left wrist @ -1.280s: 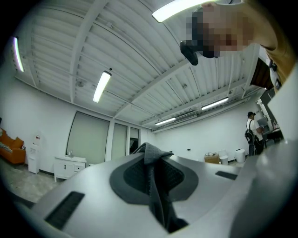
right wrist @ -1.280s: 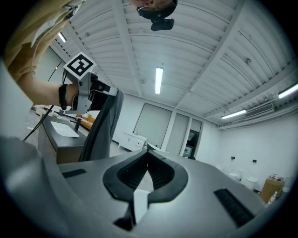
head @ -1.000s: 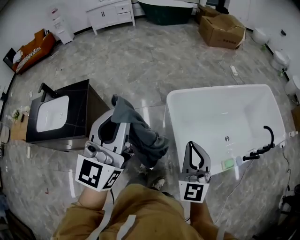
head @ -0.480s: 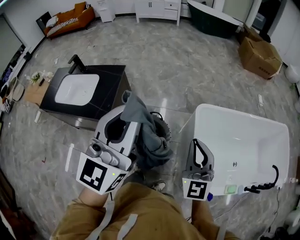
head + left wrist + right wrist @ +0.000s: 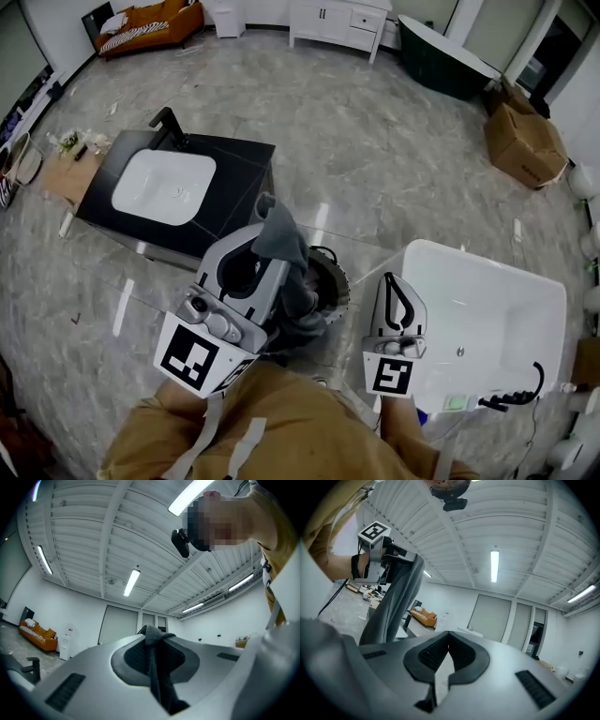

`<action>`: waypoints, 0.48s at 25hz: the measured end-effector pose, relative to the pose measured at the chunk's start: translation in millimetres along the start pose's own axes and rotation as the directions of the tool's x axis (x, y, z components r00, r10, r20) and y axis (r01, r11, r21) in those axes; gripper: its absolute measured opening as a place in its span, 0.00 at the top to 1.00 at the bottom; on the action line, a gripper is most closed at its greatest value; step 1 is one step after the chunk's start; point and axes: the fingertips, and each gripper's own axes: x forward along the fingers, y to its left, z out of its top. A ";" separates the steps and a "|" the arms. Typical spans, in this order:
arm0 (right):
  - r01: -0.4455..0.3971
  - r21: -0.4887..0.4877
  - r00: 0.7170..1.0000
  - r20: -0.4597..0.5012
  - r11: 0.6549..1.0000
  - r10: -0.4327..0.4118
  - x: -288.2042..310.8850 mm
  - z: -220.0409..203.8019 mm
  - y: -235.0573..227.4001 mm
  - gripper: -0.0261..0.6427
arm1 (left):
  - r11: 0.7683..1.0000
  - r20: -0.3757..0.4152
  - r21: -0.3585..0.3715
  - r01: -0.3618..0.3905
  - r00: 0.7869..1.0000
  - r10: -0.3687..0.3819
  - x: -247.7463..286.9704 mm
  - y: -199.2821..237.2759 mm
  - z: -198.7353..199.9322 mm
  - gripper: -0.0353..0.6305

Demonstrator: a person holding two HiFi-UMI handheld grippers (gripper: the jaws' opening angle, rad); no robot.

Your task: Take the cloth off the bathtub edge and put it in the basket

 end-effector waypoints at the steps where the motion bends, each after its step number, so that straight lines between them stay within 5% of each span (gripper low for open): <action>1: 0.005 -0.007 1.000 -0.002 1.000 -0.005 12.3 4.6 4.5 0.95 | 1.000 0.005 -0.009 0.007 1.000 -0.007 1.3 14.1 1.9 0.90; 12: 0.051 0.014 0.998 -0.046 0.999 -0.050 24.6 -4.3 14.9 0.95 | 0.998 0.064 -0.024 0.065 0.996 -0.063 11.4 35.8 16.2 0.90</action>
